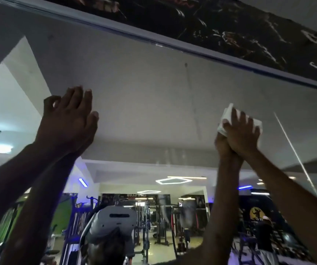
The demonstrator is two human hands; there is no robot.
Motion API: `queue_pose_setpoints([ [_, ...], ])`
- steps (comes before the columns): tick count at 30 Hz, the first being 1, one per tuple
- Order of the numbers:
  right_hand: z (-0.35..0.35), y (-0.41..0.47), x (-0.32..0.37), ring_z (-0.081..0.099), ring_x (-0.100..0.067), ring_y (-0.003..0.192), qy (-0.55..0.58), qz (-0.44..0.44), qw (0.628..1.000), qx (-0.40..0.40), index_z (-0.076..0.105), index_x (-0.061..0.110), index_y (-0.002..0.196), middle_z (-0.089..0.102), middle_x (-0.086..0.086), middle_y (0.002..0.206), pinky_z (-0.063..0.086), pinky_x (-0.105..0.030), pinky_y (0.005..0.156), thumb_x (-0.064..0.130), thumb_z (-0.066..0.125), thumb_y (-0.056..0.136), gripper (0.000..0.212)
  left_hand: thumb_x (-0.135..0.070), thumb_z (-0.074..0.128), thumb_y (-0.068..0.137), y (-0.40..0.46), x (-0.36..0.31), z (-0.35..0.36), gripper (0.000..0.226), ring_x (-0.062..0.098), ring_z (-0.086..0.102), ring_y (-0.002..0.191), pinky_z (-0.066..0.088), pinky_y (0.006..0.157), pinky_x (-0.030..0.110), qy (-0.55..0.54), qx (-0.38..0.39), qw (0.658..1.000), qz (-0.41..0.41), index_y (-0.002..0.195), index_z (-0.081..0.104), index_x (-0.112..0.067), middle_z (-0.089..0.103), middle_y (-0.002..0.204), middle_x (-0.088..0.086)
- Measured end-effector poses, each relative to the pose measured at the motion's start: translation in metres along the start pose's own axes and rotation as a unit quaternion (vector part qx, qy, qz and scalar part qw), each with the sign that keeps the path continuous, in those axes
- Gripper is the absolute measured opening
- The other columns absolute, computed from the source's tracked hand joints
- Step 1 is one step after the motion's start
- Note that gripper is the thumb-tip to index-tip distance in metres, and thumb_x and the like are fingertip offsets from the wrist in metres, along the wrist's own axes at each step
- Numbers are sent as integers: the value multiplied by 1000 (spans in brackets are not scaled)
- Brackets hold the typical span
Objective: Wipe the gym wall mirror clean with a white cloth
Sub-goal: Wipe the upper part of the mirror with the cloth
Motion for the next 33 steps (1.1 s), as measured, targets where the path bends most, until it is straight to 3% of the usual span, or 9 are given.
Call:
queue_pose_setpoints([
  [4,4,-78,111,32,-44,154,12,-167,984,-56,32,23,166,34,-16,169,22,-65,124,64,20,96,82,-50,21,100,2,-15,14,81,48,25,154,23,118,62,-35,95,994,-50,156,34,7,31,161,36],
  [7,8,-155,183,-1,-35,163,22,-363,931,-9,4,30,170,3,-7,178,-5,-57,129,57,29,103,77,-42,17,102,-7,-52,13,76,50,30,151,28,116,60,-32,97,995,6,152,37,11,35,158,38],
  [9,0,-149,176,1,-32,164,30,-411,911,11,1,32,169,4,-5,178,-3,-55,130,52,34,103,76,-34,21,102,-19,-66,5,69,50,38,146,34,112,59,-47,82,995,14,150,39,12,41,153,38],
  [13,4,-49,59,30,-40,156,-20,-260,965,-16,23,28,167,28,-13,172,21,-58,122,53,26,95,77,-33,23,106,-46,-61,-3,66,51,35,149,35,112,60,-18,96,993,59,153,37,12,39,157,37],
  [18,-2,-59,22,19,-39,160,25,-88,996,-19,19,28,169,22,-11,175,12,-61,128,60,9,95,81,-31,25,104,-75,-62,-11,67,53,29,151,35,111,63,-11,140,989,51,153,34,14,34,159,39],
  [22,-1,-217,132,4,-41,162,64,-314,947,28,13,27,170,10,-13,177,2,-64,128,56,25,104,73,-35,32,102,-86,-71,-20,70,48,27,155,36,112,60,-47,129,991,5,156,32,9,30,162,36],
  [26,-8,-290,133,-3,-31,164,94,-472,871,96,8,33,170,5,-6,178,-5,-60,130,50,32,109,67,-42,21,107,-96,-61,-13,73,47,26,155,33,120,62,-26,181,983,32,160,26,7,30,164,33],
  [28,-9,-242,101,13,-31,162,95,-421,900,60,20,31,168,21,-5,175,6,-58,130,48,31,105,67,-41,27,104,-95,-59,-19,73,48,32,153,37,115,63,-24,185,982,39,159,31,8,34,162,34],
  [33,-4,-116,-3,19,-39,160,11,-168,985,23,18,24,169,19,-12,175,14,-61,129,54,17,102,73,-40,30,102,-99,-62,-30,73,47,35,151,40,111,61,-29,171,984,43,158,35,7,34,162,33],
])
Point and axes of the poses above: each hand's wrist, its own y-axis towards the middle knuckle, its own z-axis out of the palm, x = y × z, the point moved 8 cm from there along y, towards the middle knuckle
